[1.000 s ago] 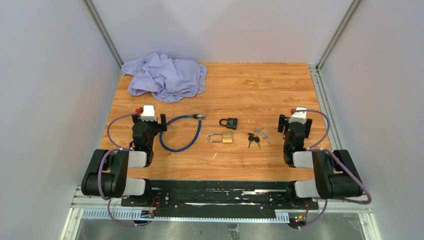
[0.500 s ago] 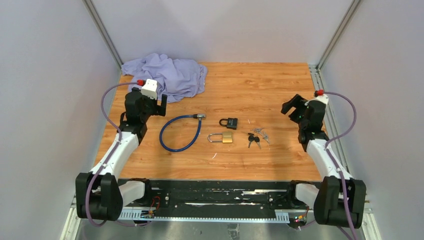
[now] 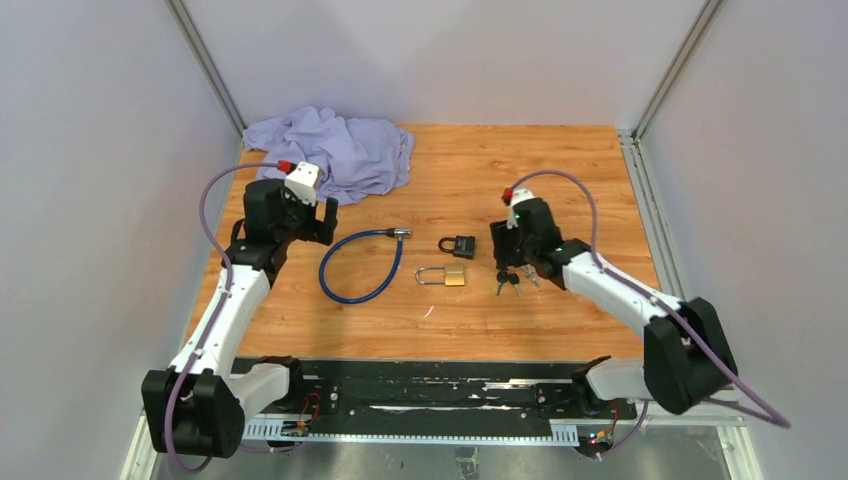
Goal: Unlock with the key
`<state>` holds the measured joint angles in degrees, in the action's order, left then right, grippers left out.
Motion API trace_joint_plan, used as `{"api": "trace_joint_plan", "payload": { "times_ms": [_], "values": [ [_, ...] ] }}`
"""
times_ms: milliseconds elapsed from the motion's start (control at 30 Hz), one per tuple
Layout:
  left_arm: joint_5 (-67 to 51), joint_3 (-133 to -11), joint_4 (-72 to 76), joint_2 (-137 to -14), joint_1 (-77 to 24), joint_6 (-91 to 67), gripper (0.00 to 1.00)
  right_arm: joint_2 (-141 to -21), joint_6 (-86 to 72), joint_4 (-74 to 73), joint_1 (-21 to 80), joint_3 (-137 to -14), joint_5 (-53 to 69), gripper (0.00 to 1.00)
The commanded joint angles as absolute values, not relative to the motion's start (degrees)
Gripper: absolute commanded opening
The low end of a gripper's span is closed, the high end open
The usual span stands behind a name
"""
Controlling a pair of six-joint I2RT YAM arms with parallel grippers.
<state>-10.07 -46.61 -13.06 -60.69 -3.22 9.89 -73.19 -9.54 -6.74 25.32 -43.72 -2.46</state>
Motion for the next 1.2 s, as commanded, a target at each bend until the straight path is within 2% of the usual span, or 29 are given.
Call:
{"api": "trace_joint_plan", "payload": {
  "times_ms": [0,267,500,733,933,1167],
  "values": [
    [-14.0,-48.2,-17.2,-59.4,-3.0,10.9,0.98,-80.1,-3.1,-13.0,32.4,-47.7,-12.3,0.59],
    [-14.5,-48.3,-18.3,-58.1,-3.0,12.5,0.98,-83.6,-2.6,-13.3,34.9,-47.8,-13.1,0.59],
    [-15.2,-48.9,-19.4,-58.2,-3.0,12.4,0.98,-85.7,-2.2,-13.2,34.9,-49.2,-12.1,0.54],
    [-15.2,-49.1,-19.8,-58.6,-3.0,12.6,0.98,-88.0,-1.7,-13.0,35.0,-51.0,-10.4,0.45],
    [-14.7,-48.9,-19.8,-58.5,-3.0,12.5,0.98,-91.1,-1.0,-13.5,34.9,-53.0,-10.2,0.32],
    [-14.9,-49.0,-20.1,-58.7,-3.0,12.7,0.98,-93.0,-0.1,-14.1,34.9,-54.1,-12.1,0.33]
  ]
}}
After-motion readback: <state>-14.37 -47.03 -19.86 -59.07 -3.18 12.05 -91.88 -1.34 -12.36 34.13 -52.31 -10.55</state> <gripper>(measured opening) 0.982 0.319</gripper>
